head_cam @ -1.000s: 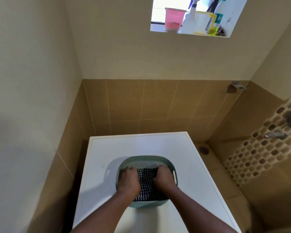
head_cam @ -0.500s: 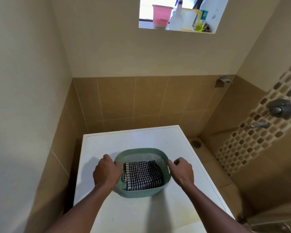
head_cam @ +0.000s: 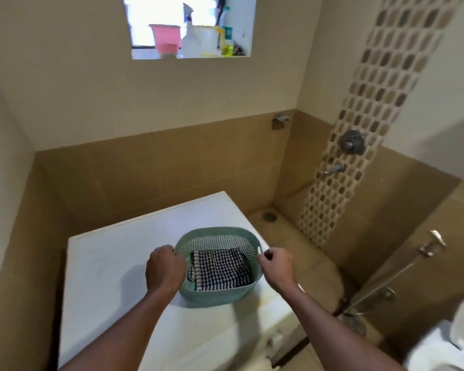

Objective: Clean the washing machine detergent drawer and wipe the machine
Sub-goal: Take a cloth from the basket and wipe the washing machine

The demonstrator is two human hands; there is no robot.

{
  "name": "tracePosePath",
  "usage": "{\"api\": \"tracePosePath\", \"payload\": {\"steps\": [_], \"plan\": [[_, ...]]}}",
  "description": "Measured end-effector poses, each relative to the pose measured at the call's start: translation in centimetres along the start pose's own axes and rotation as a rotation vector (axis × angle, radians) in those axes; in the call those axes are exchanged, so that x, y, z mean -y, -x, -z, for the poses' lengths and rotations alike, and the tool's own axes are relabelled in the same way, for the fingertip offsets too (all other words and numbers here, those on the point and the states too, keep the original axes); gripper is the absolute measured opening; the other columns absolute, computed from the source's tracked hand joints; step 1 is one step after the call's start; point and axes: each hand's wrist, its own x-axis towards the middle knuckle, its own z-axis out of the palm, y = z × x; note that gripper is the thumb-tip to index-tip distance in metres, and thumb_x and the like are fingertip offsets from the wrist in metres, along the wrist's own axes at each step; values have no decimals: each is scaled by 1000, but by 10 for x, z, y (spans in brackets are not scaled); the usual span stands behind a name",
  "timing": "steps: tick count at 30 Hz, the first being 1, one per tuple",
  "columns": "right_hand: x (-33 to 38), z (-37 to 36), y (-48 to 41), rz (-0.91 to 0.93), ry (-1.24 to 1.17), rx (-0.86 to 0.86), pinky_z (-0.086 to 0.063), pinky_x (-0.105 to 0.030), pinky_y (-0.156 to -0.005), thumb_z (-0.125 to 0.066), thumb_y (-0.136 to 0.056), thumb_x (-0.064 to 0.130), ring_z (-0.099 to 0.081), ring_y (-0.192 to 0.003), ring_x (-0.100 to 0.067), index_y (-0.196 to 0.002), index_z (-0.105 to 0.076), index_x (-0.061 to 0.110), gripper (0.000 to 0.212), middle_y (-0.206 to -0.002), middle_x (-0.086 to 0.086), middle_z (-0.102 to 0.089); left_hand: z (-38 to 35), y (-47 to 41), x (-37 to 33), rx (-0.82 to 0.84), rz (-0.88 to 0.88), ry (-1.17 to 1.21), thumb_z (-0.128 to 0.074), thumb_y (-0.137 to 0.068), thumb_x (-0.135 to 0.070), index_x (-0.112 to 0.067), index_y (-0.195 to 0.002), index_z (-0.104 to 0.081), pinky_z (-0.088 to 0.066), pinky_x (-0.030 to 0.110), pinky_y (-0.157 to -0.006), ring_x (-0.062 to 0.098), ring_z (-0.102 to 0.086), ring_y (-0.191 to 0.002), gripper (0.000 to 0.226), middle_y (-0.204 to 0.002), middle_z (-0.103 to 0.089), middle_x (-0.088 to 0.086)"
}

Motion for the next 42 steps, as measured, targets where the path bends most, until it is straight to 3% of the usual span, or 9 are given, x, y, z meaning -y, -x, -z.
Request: {"api": "tracePosePath", "payload": {"steps": [5, 10, 16, 23, 28, 31, 35, 40, 42], "plan": [[-67, 108, 15, -108, -54, -168, -47, -38, -51, -63, -80, 22, -53, -53, -18, -61, -64, 6, 25, -56, -4, -62, -35, 61, -107, 84, -142, 22, -58, -95, -19, -2, -104, -67, -41, 25, -52, 24, -61, -76, 21, -97, -71, 15], [-129, 227, 37, -211, -83, -329, -47, -32, -52, -62, -82, 19, -61, -58, -17, -64, -70, 10, 21, -60, -1, -67, -69, 130, -213, 145, -318, 51, -59, -89, -15, -1, -99, -69, -47, 34, -64, 31, -59, -76, 20, -96, -70, 19], [-175, 362, 72, -293, -86, -535, -31, -21, -40, -61, -81, 14, -43, -45, -10, -50, -56, 14, 31, -46, 4, -49, -93, 203, -341, 231, -543, 120, -56, -89, -19, -3, -96, -67, -48, 36, -65, 32, -60, -79, 20, -89, -65, 14], [-188, 506, 81, -293, -108, -804, -57, -45, -56, -66, -73, 20, -71, -64, -33, -56, -67, 4, 24, -63, -17, -69, -87, 255, -493, 346, -673, 262, -55, -83, -15, 1, -87, -68, -54, 38, -70, 35, -63, -79, 20, -89, -68, 18], [-174, 599, 62, -282, -214, -929, -52, -33, -45, -68, -68, 19, -55, -45, -20, -52, -62, 9, 20, -49, -3, -55, -71, 265, -604, 479, -667, 594, -60, -66, -27, 3, -94, -69, -61, 45, -77, 37, -69, -85, 43, -94, -70, 21], [-160, 654, 45, -218, -434, -913, -55, -32, -50, -69, -80, 10, -58, -53, -19, -78, -69, 0, 10, -66, -8, -62, -64, 261, -672, 598, -684, 797, -59, -62, -30, -1, -91, -69, -62, 48, -73, 31, -71, -82, 42, -93, -72, 18], [-145, 729, 7, -146, -576, -820, -33, -22, -44, -60, -91, 11, -31, -39, -12, -65, -49, 17, 30, -50, 2, -35, -55, 254, -763, 687, -733, 1017, -65, -65, -37, -3, -101, -67, -61, 47, -73, 32, -71, -87, 50, -102, -71, 14], [-125, 810, -56, -146, -558, -773, -35, -25, -48, -62, -89, 19, -31, -45, -14, -66, -44, 19, 29, -54, 2, -31, -51, 239, -872, 759, -799, 1180, -66, -70, -40, -8, -99, -60, -57, 34, -60, 25, -66, -83, 44, -96, -64, 6], [-116, 835, -83, -168, -510, -785, -41, -27, -54, -67, -85, 23, -34, -50, -15, -72, -44, 18, 27, -58, 1, -31, -55, 230, -912, 751, -838, 1206, -64, -70, -42, -12, -90, -59, -53, 33, -67, 23, -63, -82, 38, -93, -64, 4]]}}
